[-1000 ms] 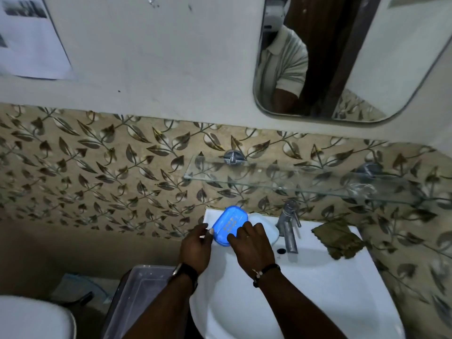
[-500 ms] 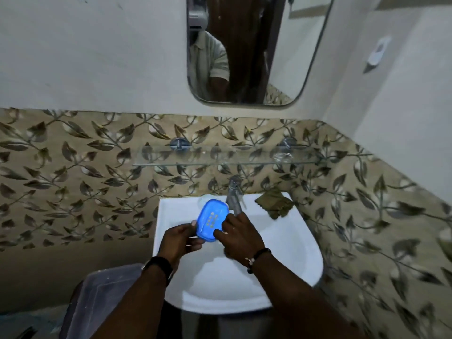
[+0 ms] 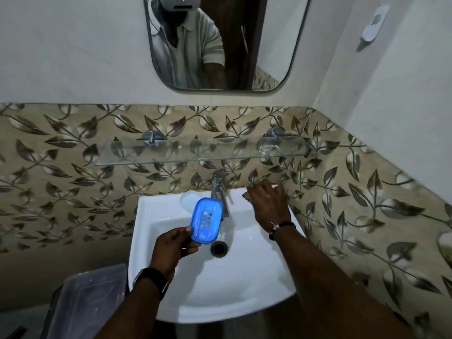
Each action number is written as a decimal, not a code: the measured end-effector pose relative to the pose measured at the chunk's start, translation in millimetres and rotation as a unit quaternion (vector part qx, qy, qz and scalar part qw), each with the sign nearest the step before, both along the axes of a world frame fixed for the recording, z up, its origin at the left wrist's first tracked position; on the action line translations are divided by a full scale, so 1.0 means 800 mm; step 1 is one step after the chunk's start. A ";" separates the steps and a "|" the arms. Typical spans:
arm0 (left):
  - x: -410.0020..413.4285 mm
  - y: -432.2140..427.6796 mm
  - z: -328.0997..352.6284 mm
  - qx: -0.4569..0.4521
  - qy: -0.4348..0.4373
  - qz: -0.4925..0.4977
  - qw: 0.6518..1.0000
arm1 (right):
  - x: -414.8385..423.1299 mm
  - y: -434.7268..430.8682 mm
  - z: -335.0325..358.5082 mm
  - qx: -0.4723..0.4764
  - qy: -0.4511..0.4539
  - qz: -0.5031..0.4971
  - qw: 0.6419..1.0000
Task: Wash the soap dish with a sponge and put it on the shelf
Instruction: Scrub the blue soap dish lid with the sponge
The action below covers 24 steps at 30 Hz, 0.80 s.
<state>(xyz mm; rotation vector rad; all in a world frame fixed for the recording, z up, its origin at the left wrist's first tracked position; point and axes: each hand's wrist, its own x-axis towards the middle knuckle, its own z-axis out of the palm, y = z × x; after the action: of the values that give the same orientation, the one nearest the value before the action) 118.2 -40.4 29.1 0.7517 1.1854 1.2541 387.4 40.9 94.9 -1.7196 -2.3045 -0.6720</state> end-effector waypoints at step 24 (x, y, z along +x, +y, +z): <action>0.030 -0.016 -0.018 -0.015 0.023 0.074 0.997 | 0.051 0.107 -0.119 -0.176 0.041 -0.111 0.977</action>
<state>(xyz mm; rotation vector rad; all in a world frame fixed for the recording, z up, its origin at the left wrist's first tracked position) 141.9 -53.5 15.1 0.6842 1.3145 1.3437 428.6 126.2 -0.1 -2.1382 -2.3010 -0.2238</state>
